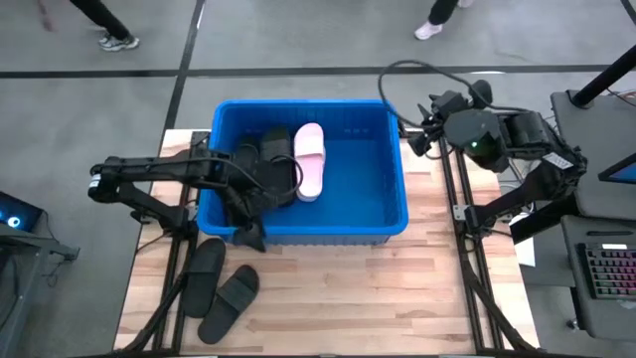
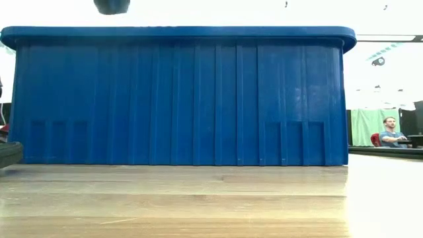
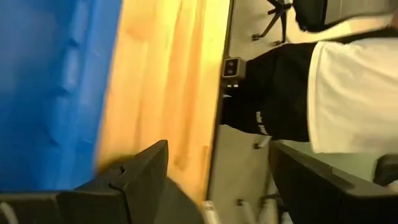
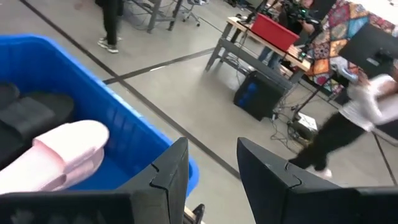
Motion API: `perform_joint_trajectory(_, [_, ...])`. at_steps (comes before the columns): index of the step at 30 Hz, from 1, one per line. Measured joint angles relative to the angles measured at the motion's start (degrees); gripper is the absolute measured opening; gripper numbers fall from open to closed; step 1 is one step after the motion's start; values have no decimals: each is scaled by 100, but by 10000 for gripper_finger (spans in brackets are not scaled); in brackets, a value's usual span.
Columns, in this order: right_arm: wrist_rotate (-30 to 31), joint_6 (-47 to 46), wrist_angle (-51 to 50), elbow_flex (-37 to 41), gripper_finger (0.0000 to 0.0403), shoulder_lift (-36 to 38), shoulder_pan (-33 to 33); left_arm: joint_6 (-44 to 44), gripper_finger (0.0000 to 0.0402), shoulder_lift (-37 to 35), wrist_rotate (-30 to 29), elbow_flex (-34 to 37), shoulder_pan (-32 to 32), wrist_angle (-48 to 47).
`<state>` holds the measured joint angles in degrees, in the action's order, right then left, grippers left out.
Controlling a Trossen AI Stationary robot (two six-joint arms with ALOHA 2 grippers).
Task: Pick and place slides into bin
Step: Put the right black slide into the blue container
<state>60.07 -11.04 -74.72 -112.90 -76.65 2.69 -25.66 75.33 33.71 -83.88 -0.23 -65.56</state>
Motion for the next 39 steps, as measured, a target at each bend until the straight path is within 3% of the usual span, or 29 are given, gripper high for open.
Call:
perform_joint_trajectory(10, [0, -90, -2, 0, 127, 203, -65, -2617, 260, 4, -12, 0, -970, 732])
perform_joint_trajectory(19, [-489, -583, -2, 0, 127, 222, -60, -3714, 260, 4, -162, 9, -1818, 960])
perform_joint_trajectory(29, [-1180, -1832, 4, 157, 127, 213, -60, -3799, 260, 44, -730, 52, -2596, 923])
perform_joint_trajectory(36, [-1645, -2658, 18, 671, 127, 206, -60, -2772, 260, 44, -1862, 57, -3180, 803])
perform_joint_trajectory(39, [-1808, -2935, 20, 908, 127, 208, -60, -2571, 260, 44, -2085, 58, -3385, 519])
